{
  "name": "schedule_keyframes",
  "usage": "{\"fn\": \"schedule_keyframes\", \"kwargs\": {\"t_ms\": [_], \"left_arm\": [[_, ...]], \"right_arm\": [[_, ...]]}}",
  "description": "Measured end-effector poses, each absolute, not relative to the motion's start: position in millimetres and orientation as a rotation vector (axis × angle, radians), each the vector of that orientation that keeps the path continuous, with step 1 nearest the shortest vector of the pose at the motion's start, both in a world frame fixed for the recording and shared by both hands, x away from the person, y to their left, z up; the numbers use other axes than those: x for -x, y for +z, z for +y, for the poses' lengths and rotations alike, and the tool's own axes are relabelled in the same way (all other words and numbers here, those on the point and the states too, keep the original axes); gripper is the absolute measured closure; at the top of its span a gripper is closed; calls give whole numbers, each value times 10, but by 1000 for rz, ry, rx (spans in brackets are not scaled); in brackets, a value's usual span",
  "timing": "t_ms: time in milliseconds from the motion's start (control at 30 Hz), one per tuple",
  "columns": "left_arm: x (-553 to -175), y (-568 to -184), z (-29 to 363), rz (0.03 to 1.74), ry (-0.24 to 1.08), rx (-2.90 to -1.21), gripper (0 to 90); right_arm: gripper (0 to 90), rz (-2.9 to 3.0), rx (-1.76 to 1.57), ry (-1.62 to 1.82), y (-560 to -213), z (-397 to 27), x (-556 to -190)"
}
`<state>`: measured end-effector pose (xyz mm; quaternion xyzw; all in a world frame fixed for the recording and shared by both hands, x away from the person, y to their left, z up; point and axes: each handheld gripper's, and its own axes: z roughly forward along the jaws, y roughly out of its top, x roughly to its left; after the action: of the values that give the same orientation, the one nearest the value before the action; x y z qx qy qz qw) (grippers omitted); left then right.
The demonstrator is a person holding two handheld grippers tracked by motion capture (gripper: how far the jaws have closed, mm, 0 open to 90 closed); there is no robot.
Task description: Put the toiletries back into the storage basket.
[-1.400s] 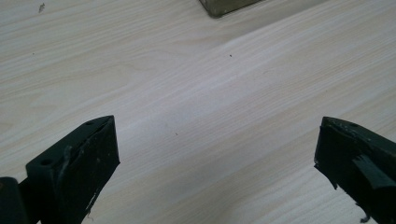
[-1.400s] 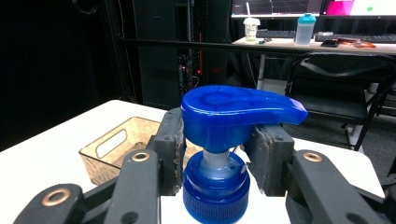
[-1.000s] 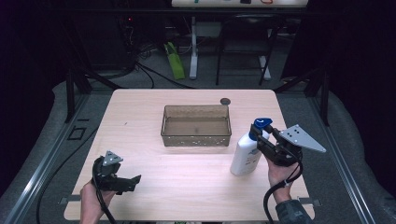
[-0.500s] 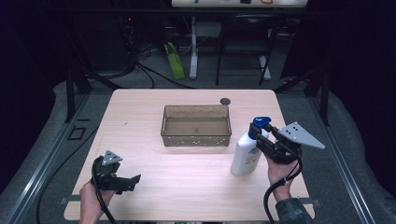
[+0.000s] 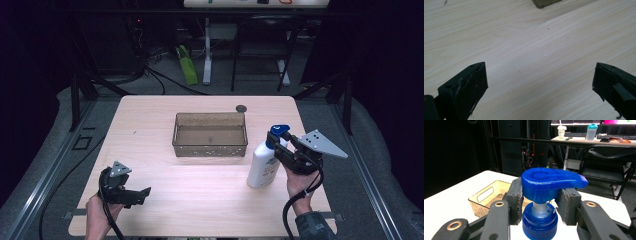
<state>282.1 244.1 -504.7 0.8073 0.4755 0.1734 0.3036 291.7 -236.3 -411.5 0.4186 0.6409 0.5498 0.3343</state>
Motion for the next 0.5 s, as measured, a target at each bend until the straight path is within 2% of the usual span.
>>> {"fn": "schedule_keyframes", "kwargs": {"t_ms": [500], "left_arm": [[-2827,-5043,2447,1262,457,-2139,0]], "right_arm": [[589,1683,-1080,1432,-4077,-2340,-2911]]}}
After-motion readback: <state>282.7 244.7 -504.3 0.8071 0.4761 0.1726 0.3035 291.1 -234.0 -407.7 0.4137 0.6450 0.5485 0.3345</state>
